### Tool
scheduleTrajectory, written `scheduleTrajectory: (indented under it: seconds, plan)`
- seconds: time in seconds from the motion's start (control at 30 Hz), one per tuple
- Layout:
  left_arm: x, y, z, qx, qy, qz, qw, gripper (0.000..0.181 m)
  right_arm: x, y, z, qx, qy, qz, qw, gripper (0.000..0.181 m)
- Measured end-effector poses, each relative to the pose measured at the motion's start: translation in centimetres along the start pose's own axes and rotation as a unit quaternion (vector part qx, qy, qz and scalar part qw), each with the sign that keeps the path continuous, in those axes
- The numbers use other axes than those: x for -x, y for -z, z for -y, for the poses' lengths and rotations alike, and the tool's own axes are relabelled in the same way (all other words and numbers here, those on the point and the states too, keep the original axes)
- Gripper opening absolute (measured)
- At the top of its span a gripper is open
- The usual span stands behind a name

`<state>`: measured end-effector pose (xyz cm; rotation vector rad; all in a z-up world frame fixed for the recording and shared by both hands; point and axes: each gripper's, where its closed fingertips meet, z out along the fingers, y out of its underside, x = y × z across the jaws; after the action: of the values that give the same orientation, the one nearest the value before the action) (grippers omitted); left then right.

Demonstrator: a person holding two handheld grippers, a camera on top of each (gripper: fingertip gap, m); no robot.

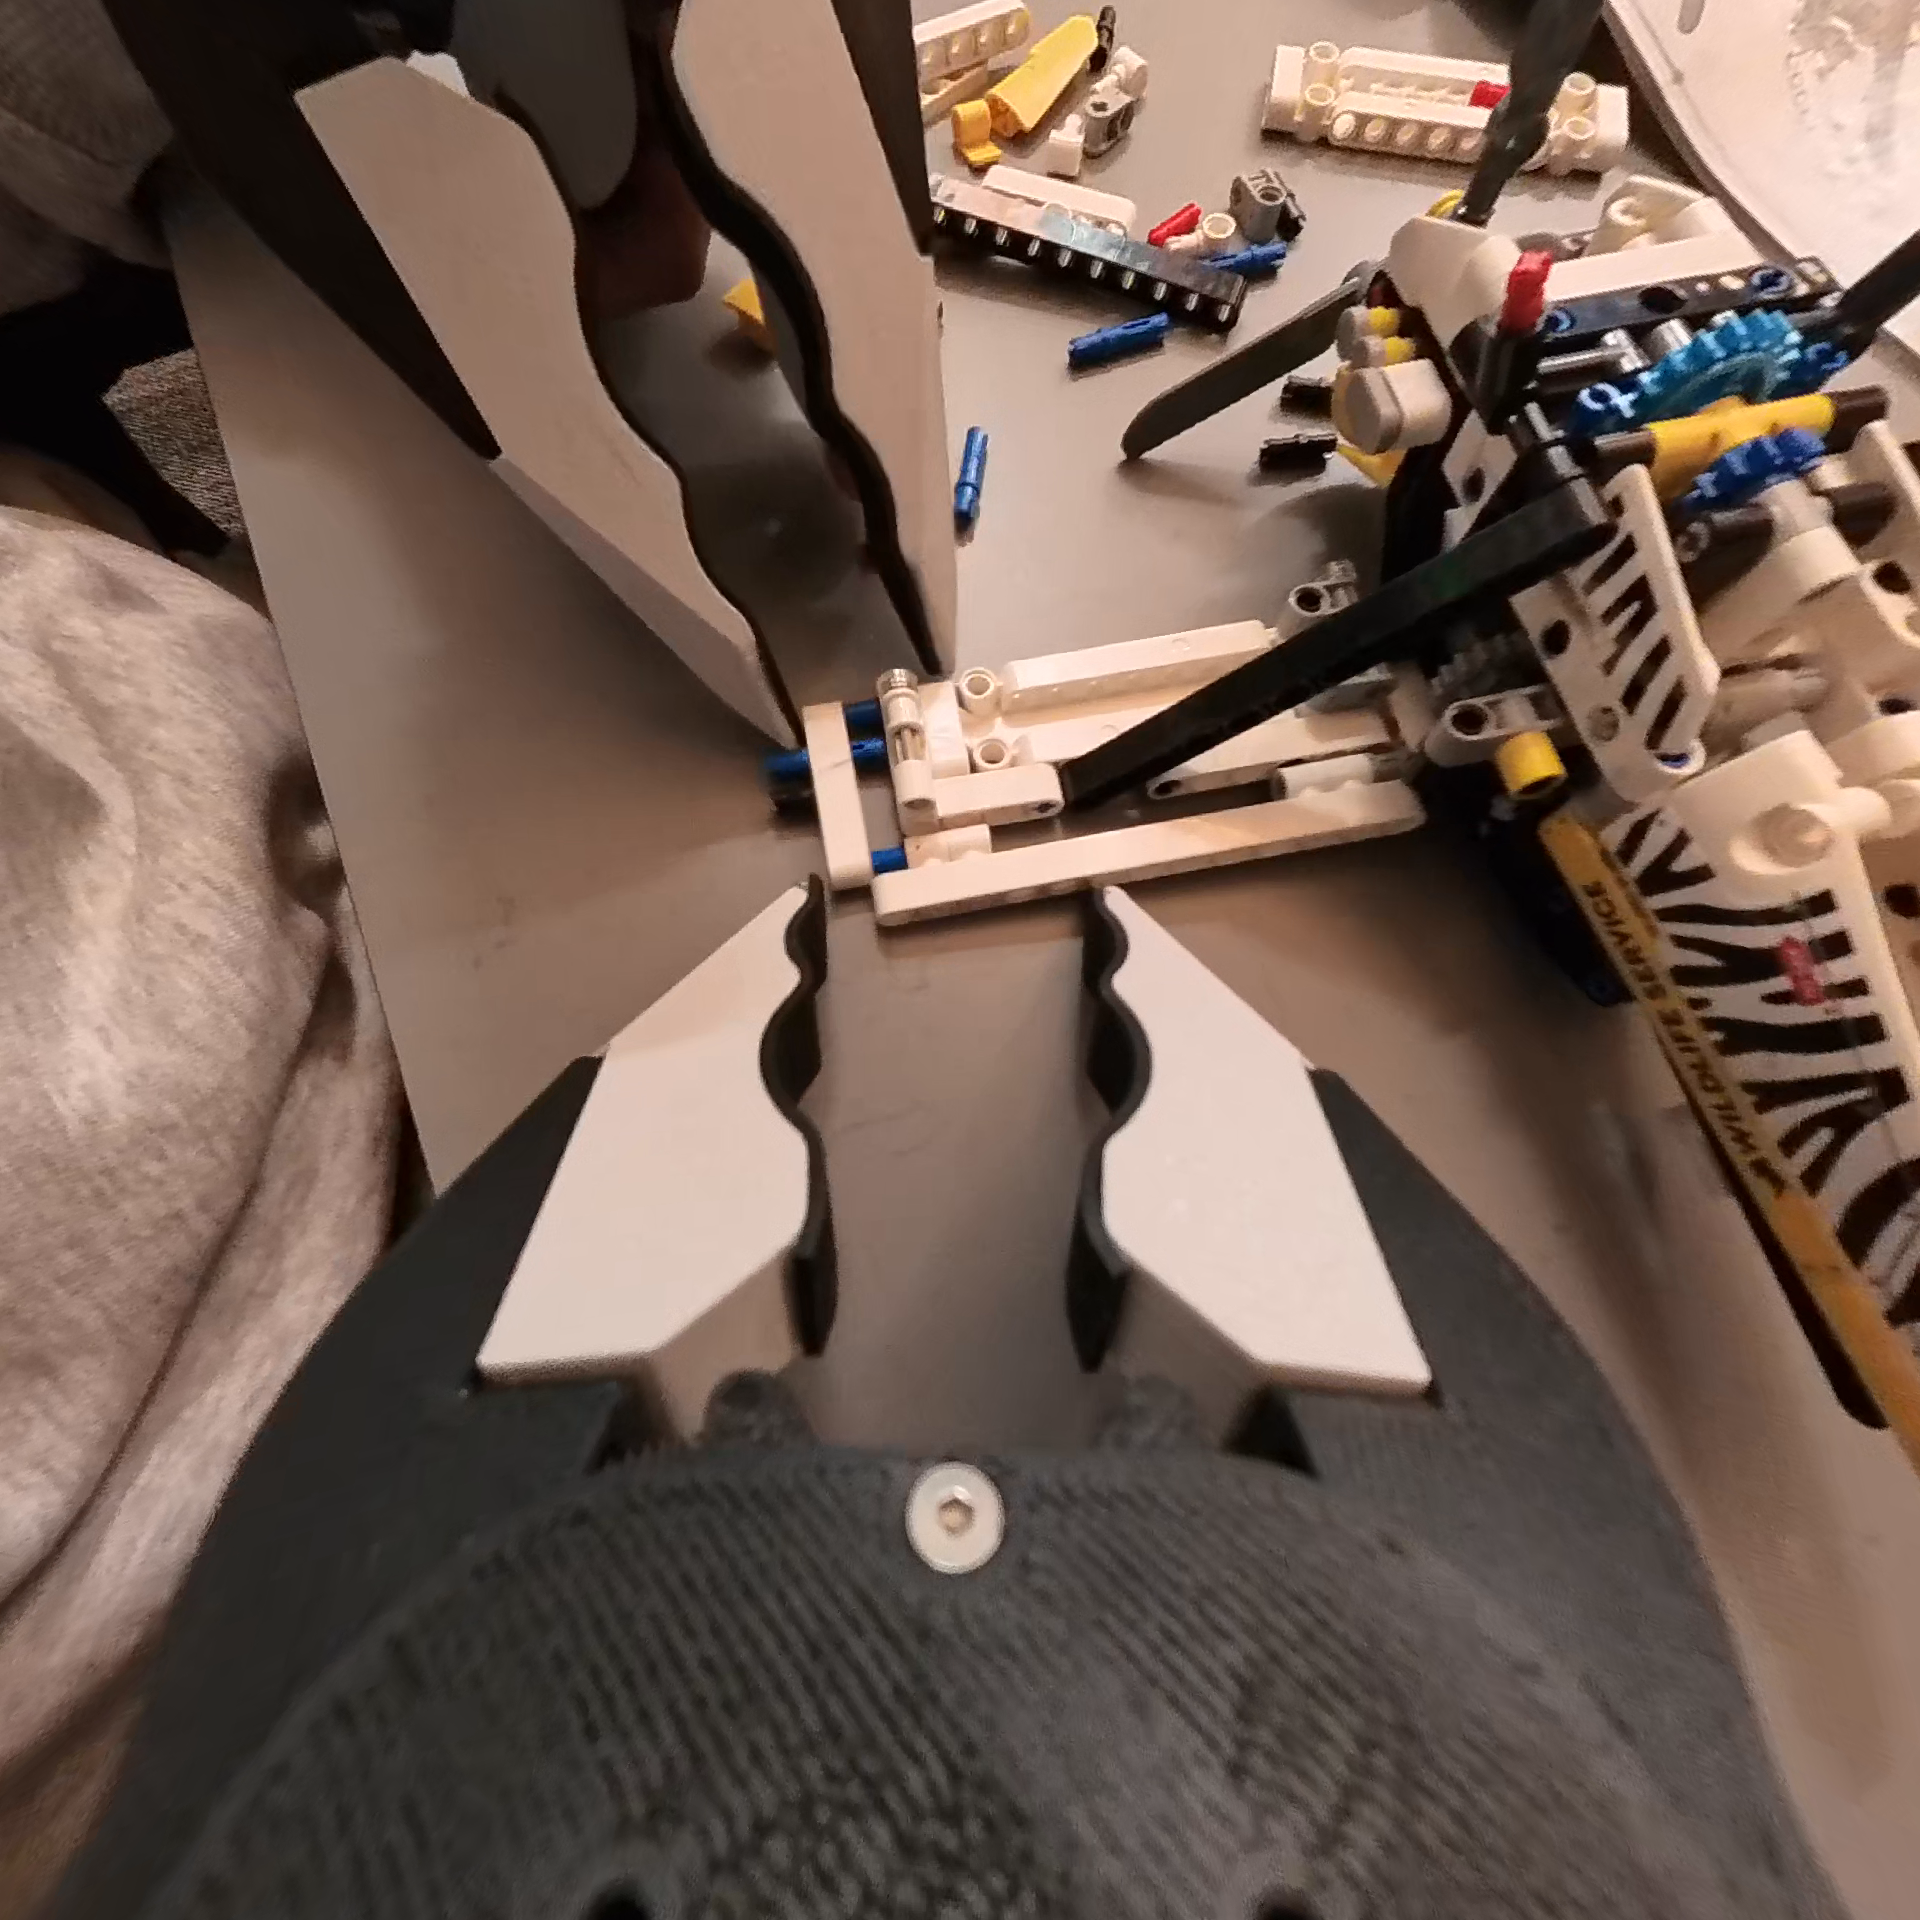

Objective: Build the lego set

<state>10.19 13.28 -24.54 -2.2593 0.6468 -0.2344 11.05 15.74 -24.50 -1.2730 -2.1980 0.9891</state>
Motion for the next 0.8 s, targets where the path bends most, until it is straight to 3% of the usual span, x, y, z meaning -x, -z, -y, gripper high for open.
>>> scheduleTrajectory:
  seconds: [0.8]
  plan:
    - [-0.04,-0.12,0.35,-0.005,0.017,-0.015,1.000,0.026,0.13,-0.22,0.21,0.000,-0.026,-0.029,0.999,0.049]
